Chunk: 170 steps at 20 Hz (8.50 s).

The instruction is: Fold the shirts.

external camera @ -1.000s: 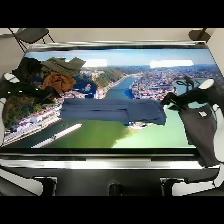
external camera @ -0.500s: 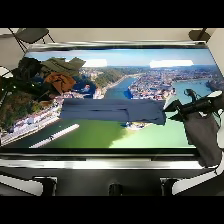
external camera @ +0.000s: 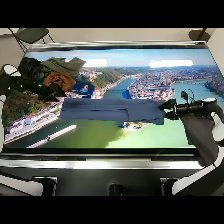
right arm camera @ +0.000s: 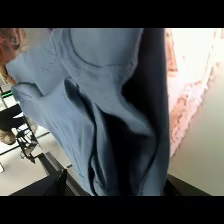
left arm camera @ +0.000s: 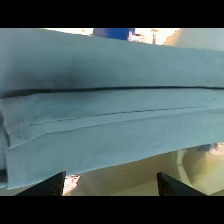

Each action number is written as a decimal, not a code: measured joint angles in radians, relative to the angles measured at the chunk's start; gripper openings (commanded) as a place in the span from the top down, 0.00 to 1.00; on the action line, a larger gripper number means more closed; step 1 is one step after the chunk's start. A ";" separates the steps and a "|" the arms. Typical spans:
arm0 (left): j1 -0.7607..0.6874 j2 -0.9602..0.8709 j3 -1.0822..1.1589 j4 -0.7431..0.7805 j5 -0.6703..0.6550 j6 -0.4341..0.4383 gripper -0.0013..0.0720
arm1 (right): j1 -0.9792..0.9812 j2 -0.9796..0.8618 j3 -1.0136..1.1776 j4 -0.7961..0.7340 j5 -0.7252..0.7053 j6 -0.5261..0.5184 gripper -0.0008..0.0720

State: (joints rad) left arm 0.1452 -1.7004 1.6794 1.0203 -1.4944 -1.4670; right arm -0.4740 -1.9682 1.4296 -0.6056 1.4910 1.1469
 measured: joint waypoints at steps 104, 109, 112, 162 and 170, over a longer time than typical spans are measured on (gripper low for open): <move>-0.240 0.473 -0.084 0.316 0.307 -0.095 0.94 | -0.232 0.567 0.211 -0.322 -0.024 0.515 0.93; -0.240 0.473 -0.084 0.315 0.307 -0.088 0.94 | -0.371 0.574 0.250 -0.334 0.037 0.568 0.93; -0.240 0.473 -0.084 0.315 0.307 -0.086 0.94 | -0.436 0.576 0.262 -0.330 0.024 0.615 0.93; -0.297 0.452 -0.064 0.357 0.387 -0.061 0.94 | -0.473 0.760 0.151 -0.478 -0.209 0.408 0.04; -0.364 0.345 -0.238 0.644 0.121 -0.217 0.01 | 0.272 0.666 0.117 -0.765 -0.079 0.479 0.06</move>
State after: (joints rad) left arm -0.2188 -1.3556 1.4418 1.6638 -1.3739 -1.6836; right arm -0.2024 -1.3018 1.5467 -1.3705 1.4124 1.6257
